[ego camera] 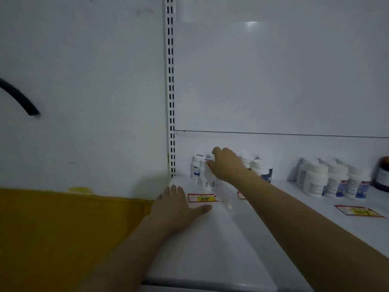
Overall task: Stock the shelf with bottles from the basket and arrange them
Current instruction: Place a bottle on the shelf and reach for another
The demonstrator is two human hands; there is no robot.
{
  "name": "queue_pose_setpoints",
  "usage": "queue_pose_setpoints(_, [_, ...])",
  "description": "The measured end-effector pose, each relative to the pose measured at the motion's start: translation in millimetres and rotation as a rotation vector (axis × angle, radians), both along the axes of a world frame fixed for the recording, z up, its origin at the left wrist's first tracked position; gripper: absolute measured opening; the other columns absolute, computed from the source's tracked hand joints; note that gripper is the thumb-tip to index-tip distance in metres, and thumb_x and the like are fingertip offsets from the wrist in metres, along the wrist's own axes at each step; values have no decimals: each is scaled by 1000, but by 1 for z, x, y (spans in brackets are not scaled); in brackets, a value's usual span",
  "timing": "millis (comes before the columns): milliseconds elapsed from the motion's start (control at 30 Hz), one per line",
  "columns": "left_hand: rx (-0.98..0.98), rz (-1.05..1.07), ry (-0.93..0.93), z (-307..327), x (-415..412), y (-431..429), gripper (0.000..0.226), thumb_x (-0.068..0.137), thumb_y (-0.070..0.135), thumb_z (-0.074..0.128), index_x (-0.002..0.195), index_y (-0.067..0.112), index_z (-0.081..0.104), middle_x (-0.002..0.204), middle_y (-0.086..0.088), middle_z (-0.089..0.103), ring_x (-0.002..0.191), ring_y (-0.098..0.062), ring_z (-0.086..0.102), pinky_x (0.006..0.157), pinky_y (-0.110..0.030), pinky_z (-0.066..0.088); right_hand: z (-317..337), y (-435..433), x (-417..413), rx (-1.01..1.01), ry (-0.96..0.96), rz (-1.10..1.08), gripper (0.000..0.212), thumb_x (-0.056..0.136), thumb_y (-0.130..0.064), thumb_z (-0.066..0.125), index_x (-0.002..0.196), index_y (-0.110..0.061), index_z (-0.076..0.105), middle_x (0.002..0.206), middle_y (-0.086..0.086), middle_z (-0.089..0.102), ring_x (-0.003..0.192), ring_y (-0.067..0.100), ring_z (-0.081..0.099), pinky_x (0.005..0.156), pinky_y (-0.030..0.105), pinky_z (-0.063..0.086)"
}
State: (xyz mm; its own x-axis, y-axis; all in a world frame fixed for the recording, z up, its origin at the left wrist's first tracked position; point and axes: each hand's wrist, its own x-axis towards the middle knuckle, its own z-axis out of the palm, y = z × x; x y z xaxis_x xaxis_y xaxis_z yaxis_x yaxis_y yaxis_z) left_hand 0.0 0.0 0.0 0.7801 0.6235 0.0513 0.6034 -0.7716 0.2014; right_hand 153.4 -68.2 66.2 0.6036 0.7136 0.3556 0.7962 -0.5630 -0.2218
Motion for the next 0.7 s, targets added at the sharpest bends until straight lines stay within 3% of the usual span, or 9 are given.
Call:
queue_pose_setpoints(167, [-8, -2, 52, -6, -4, -2, 111, 74, 85, 23, 151, 7, 7, 159, -12, 6, 146, -27, 6, 119, -43, 9, -5, 20, -4, -6, 90, -44, 42, 98, -39, 42, 123, -5, 47, 120, 18, 52, 111, 32, 51, 87, 35, 43])
queue_pose_setpoints(400, [-26, -7, 98, -6, -4, -3, 108, 77, 84, 18, 151, 7, -2, 159, -12, -4, 147, -25, -3, 118, -41, 0, -9, 27, -7, 31, 137, -66, 32, 97, -28, 46, 119, -4, 46, 117, 17, 53, 105, 30, 55, 76, 30, 40])
queue_pose_setpoints(600, [-77, -2, 48, -6, -5, -2, 110, 76, 85, 21, 151, 7, -3, 159, -12, -4, 147, -25, -1, 119, -41, 2, 15, 10, -21, 45, 114, -3, 37, 95, -29, 50, 123, -6, 47, 121, 14, 56, 105, 26, 55, 74, 27, 40])
queue_pose_setpoints(700, [-148, -1, -76, -2, -5, -1, 117, 69, 88, 31, 151, 11, 2, 158, -13, 10, 145, -29, 12, 118, -44, 13, 37, -7, -32, 77, 89, 48, 41, 93, -34, 55, 123, -6, 50, 122, 14, 56, 106, 27, 55, 81, 30, 46])
